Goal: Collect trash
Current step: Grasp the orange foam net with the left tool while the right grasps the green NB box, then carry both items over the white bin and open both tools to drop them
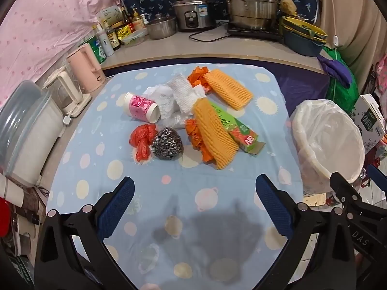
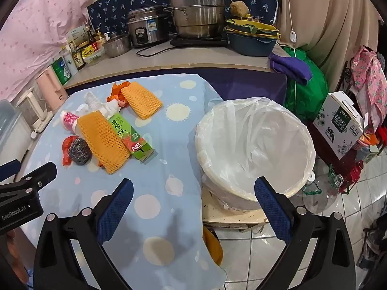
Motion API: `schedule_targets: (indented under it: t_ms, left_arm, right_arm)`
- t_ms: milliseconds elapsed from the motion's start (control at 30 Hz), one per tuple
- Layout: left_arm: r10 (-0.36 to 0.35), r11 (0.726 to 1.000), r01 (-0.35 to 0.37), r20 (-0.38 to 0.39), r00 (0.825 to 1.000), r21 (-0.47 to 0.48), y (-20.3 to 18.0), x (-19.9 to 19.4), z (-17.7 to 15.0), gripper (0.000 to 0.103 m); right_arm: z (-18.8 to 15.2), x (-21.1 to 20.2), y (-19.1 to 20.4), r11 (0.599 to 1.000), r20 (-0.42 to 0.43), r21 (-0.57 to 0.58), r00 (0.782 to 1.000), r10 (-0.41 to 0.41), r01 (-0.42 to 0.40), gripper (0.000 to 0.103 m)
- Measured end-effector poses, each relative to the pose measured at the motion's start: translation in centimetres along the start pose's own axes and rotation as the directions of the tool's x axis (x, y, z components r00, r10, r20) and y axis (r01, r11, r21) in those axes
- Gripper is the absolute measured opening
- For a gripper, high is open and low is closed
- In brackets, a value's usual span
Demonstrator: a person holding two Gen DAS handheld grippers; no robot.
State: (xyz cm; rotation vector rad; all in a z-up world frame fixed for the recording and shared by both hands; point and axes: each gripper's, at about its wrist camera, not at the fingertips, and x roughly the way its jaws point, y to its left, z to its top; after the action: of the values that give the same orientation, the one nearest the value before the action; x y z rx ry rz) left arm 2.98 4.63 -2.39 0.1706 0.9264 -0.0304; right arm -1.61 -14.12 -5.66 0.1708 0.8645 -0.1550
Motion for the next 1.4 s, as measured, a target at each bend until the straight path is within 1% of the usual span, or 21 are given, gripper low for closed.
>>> schedule_targets:
  t_ms: [100,233,267,333,467,633,667,700,733,767,833,867,900,933,1000,1033,1100,1167,1233,1400]
  left_arm:
    - [0.005,1.0,-0.004,0.003,1.0,-0.02,1.1,0.9,-0.1,0.096]
    - [-0.004,0.999,0.004,0.0,1.0,-0.05,2.1,2.8,0.6,0.096]
    - [-0.012,0.998,0.012,0.001,1.0,-0.054,2.3,3.4,0.9,0.096]
    - [-0.032,0.997,0.031,-0.007,0.999,-0.068,2.5,4.9,1.7,0.096]
    - [-0.062,0.995,0.062,0.0,0.998,-0.075,2.4,7.5,3.1,0.096]
    - [-0.101,0.991,0.1,-0.006,0.995,-0.087,2.0,10.5,4.7,0.095]
    - [-0.104,0.991,0.103,-0.009,0.995,-0.09,2.0,11.1,4.9,0.093]
    - [-0.105,0.99,0.103,-0.019,0.994,-0.095,2.1,11.8,5.1,0.083]
    - [-0.121,0.988,0.117,-0.034,0.992,-0.1,2.2,12.4,5.3,0.07]
    - [-0.136,0.986,0.13,-0.051,0.989,-0.107,2.4,12.9,5.5,0.064]
    - [-0.177,0.978,0.166,-0.082,0.981,-0.124,2.9,13.8,5.5,0.047]
    - [-0.189,0.976,0.177,-0.086,0.978,-0.129,3.1,13.9,5.4,0.042]
    - [-0.194,0.975,0.182,-0.088,0.977,-0.129,3.3,14.0,5.4,0.028]
    - [-0.193,0.975,0.18,-0.089,0.977,-0.129,3.6,14.1,5.3,0.018]
    - [-0.197,0.974,0.185,-0.087,0.977,-0.132,4.0,14.0,5.4,0.011]
    - [-0.2,0.973,0.188,-0.081,0.976,-0.137,4.4,13.8,5.4,0.01]
    - [-0.194,0.973,0.183,-0.067,0.979,-0.143,5.1,13.4,5.6,0.009]
    - [-0.186,0.973,0.176,-0.056,0.981,-0.148,5.8,13.0,5.6,0.009]
    - [-0.181,0.973,0.17,-0.054,0.982,-0.156,6.5,12.7,5.5,0.009]
    - [-0.175,0.972,0.162,-0.07,0.982,-0.169,7.5,12.4,4.9,0.009]
  right_arm:
    - [0.3,1.3,1.3,1.0,-0.001,-0.019,1.0,0.025,-0.025,0.096]
    - [0.9,3.1,2.8,0.998,0.004,-0.045,0.999,0.048,-0.048,0.096]
    - [0.4,3.1,3.1,0.998,0.004,-0.05,0.999,0.049,-0.049,0.096]
    - [0.8,3.6,3.7,0.997,0.003,-0.05,0.998,0.056,-0.056,0.096]
    - [1.4,5.0,4.4,0.997,0.007,-0.058,0.999,0.047,-0.046,0.096]
    - [2.1,7.4,5.0,0.996,-0.027,-0.063,0.998,0.065,-0.067,0.096]
    - [2.3,7.9,5.2,0.995,-0.025,-0.068,0.997,0.072,-0.073,0.096]
    - [2.6,8.2,5.6,0.994,-0.015,-0.079,0.997,0.074,-0.075,0.096]
    - [2.8,8.6,6.0,0.993,-0.009,-0.085,0.996,0.085,-0.085,0.096]
    - [2.9,9.0,6.4,0.991,-0.004,-0.094,0.996,0.093,-0.093,0.096]
    - [3.1,10.0,7.1,0.987,-0.009,-0.11,0.994,0.113,-0.114,0.096]
    - [3.1,10.6,7.4,0.985,-0.017,-0.12,0.993,0.121,-0.122,0.096]
    - [3.1,11.3,7.7,0.983,-0.03,-0.136,0.992,0.121,-0.124,0.096]
    - [3.2,12.1,7.9,0.98,-0.028,-0.172,0.995,0.095,-0.098,0.096]
    - [3.5,13.3,8.6,0.974,-0.027,-0.196,0.993,0.115,-0.118,0.096]
    - [3.6,13.8,8.8,0.972,-0.036,-0.195,0.991,0.127,-0.131,0.095]
    - [4.0,15.3,9.3,0.966,-0.052,-0.222,0.991,0.123,-0.131,0.09]
    - [4.2,16.4,9.4,0.964,-0.077,-0.227,0.99,0.122,-0.136,0.085]
    - [4.4,17.4,9.3,0.963,-0.103,-0.219,0.985,0.139,-0.159,0.081]
    - [4.8,19.3,9.8,0.951,-0.144,-0.225,0.973,0.183,-0.212,0.078]
